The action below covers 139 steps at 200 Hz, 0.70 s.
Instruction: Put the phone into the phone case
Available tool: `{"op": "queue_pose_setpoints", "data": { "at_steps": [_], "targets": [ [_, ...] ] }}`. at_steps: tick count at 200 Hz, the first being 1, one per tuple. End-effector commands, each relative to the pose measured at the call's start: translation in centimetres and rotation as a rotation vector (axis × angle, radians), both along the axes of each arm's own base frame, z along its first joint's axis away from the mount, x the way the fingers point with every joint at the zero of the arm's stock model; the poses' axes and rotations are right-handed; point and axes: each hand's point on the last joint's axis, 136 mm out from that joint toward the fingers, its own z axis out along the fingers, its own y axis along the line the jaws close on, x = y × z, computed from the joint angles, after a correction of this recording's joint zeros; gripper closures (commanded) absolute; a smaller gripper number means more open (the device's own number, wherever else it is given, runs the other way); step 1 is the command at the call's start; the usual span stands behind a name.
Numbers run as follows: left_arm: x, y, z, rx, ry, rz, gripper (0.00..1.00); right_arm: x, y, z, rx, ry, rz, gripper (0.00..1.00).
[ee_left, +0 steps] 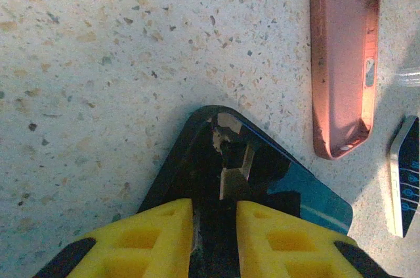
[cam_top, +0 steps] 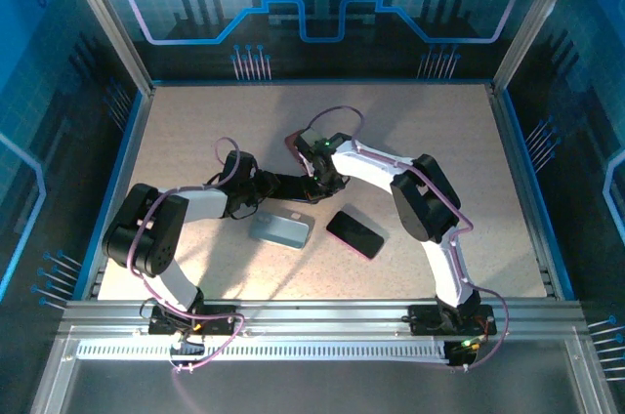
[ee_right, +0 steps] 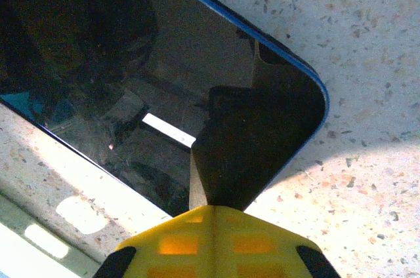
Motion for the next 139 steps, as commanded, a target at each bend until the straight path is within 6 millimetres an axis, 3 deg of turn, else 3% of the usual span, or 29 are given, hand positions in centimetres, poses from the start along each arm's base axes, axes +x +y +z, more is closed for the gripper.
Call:
{"op": "queue_pose_setpoints", "data": {
  "at_steps": [1, 56, 139],
  "targets": [
    [-1.5, 0.8, -1.3, 0.048, 0.043, 0.005, 0.75, -10.6, -2.7, -11.3, -0.204, 0.351, 0.069, 1.0],
    [-2.1, 1.3, -1.8, 0.065, 0.067, 0.013, 0.75, -12.4, -2.9, -12.3, -0.217, 0.371, 0.063, 1.0],
    [-2.6, 2.1, -1.7, 0.115, 0.088, 0.019, 0.75, -13.0, -2.0, -12.7, -0.18, 0.384, 0.051, 1.0]
  ]
}}
